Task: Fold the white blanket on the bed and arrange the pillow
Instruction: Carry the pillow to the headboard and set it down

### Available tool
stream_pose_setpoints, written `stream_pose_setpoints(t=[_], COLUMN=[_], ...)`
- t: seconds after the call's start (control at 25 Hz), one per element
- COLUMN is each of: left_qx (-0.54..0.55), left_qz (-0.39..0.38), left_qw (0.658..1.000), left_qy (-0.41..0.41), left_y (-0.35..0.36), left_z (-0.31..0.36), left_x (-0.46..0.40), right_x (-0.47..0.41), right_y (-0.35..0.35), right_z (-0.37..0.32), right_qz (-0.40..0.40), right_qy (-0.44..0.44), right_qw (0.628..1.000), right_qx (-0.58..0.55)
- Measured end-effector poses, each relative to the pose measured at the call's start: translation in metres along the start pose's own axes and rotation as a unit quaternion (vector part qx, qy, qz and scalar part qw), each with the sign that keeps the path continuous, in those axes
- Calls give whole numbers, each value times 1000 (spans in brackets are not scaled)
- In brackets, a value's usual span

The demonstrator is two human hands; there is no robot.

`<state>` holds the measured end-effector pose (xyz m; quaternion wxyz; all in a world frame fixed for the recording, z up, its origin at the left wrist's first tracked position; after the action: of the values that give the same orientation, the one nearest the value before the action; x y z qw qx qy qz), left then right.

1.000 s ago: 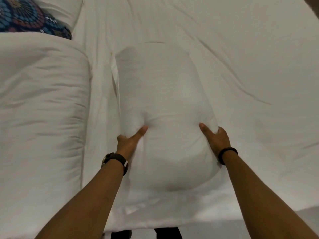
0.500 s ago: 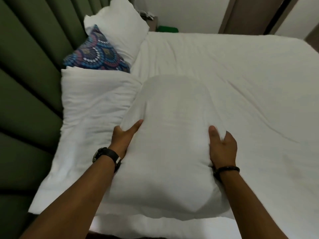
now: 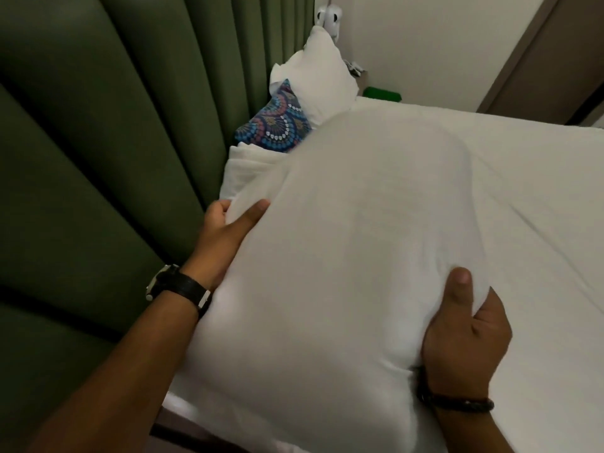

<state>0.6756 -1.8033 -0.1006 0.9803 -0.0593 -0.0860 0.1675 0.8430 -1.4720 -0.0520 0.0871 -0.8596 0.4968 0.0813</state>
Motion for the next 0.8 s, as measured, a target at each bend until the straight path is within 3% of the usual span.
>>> stream_pose_setpoints(t=[0.08, 0.2, 0.28, 0.36, 0.44, 0.6, 0.8], left_qx=[-5, -63, -107, -173, -241, -306, -345], left_qz=[27, 34, 17, -5, -14, 38, 77], left_qw=[999, 997, 993, 981, 964, 947, 933], left_qy=[25, -3, -46, -87, -108, -94, -71], left_y=[-32, -79, -105, -120, -126, -133, -137], left_z=[5, -25, -64, -112, -158, -187, -172], left_x=[-13, -40, -53, -55, -51, -50, -36], right_x=[16, 44, 77, 124, 152, 150, 128], right_y=[25, 78, 113, 127, 121, 126, 119], right_z=[6, 30, 83, 159, 209, 220, 182], right_qz=[-5, -62, -145, -224, -254, -275, -315], right_qy=[-6, 11, 107, 250, 315, 322, 252], right_qw=[1000, 998, 982, 933, 892, 878, 877], right_qx=[-12, -6, 58, 129, 202, 226, 261])
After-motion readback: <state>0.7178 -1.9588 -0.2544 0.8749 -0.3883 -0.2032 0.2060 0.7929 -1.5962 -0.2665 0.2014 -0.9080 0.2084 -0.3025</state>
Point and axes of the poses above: each hand's wrist, its own x-axis away from the middle knuckle, its own y-axis out of the palm, z = x × y, the point moved 9 cm from there along -x, towards the middle knuckle, and after that the axes turned 10 degrees about z, right-handed, at the moved point
